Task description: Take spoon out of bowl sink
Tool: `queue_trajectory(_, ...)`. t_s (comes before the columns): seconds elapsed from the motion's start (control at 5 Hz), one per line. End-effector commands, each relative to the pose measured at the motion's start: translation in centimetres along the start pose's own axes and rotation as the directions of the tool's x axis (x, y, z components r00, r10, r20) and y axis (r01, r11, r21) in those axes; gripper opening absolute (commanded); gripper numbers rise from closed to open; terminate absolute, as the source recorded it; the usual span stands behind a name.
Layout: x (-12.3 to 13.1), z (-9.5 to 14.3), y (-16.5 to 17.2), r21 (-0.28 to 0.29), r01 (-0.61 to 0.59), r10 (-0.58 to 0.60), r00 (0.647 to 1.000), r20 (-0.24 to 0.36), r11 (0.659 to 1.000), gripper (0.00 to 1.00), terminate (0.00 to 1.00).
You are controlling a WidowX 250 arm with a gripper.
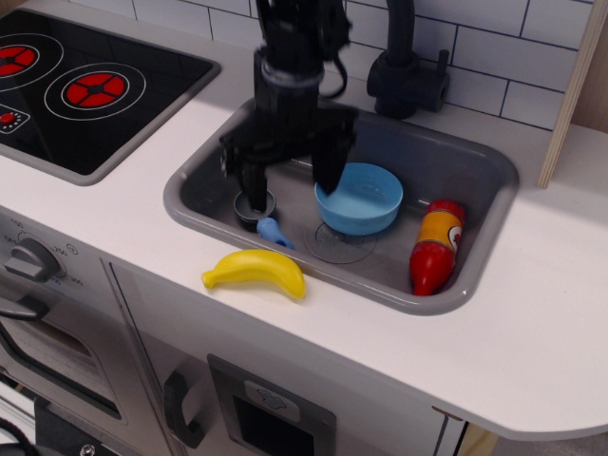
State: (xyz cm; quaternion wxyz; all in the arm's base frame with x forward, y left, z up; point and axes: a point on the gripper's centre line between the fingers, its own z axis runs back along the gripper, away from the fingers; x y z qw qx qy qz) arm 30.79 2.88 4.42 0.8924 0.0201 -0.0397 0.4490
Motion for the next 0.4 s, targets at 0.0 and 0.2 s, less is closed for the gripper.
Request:
queue_trajectory(0.0, 0.69, 3.45, -1.54, -0.098, 0.019, -0.012, 0.998, 0.068, 0.995, 1.00, 0.00)
queue_trajectory(0.2, 0.69, 3.45, -1.54, -0.098, 0.019, -0.012, 0.998, 0.068, 0.995, 1.00, 1.00)
